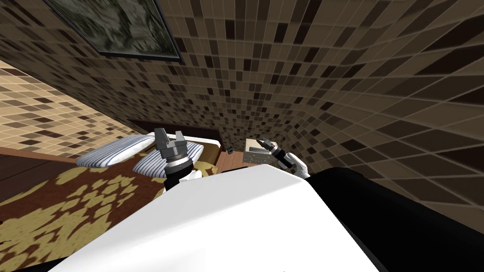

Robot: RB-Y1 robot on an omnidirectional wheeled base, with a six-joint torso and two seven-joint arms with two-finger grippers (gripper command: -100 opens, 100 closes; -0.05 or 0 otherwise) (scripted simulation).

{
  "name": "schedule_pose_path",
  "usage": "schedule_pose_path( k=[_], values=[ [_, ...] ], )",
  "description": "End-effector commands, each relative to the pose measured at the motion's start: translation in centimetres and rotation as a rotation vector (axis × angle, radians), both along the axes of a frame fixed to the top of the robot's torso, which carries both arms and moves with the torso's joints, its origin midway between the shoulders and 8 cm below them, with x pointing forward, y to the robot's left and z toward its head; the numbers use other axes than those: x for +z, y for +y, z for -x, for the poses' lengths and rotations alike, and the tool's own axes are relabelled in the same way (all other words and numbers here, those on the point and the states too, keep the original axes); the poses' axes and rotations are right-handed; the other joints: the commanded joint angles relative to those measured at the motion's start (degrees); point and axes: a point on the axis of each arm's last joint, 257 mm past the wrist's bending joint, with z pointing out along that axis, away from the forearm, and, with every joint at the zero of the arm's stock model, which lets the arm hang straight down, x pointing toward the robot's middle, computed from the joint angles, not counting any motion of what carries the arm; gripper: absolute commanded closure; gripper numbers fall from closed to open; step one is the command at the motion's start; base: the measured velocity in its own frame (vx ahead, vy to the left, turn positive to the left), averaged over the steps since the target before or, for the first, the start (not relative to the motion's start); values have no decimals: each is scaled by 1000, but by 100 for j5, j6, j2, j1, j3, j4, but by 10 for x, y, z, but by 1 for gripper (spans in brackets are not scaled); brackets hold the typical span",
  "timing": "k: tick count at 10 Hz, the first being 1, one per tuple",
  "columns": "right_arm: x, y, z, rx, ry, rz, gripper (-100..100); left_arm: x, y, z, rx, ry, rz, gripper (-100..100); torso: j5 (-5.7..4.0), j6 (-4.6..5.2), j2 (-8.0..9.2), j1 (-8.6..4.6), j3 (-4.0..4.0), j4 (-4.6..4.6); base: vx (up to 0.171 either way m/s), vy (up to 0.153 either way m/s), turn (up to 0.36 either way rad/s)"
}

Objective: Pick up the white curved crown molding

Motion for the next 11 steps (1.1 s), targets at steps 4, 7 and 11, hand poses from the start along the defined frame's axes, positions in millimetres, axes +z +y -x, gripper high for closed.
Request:
schedule_pose_path(
  k=[4, 7, 11],
  values=[
    [-73, -23, 12, 36, 132, 186, -100, 0, 0, 0, 0, 0, 0, 0, 0, 2, -2, -1, -1, 0, 29, 21, 103],
    [-103, -36, 21, 56, 190, 265, -100, 0, 0, 0, 0, 0, 0, 0, 0, 1, -9, 1, -5, -2, 44, 16, 75],
    [-150, -52, 42, 122, 274, 406, -100, 0, 0, 0, 0, 0, 0, 0, 0, 5, 1, -1, 0, 0, 40, 16, 69]
  ],
)
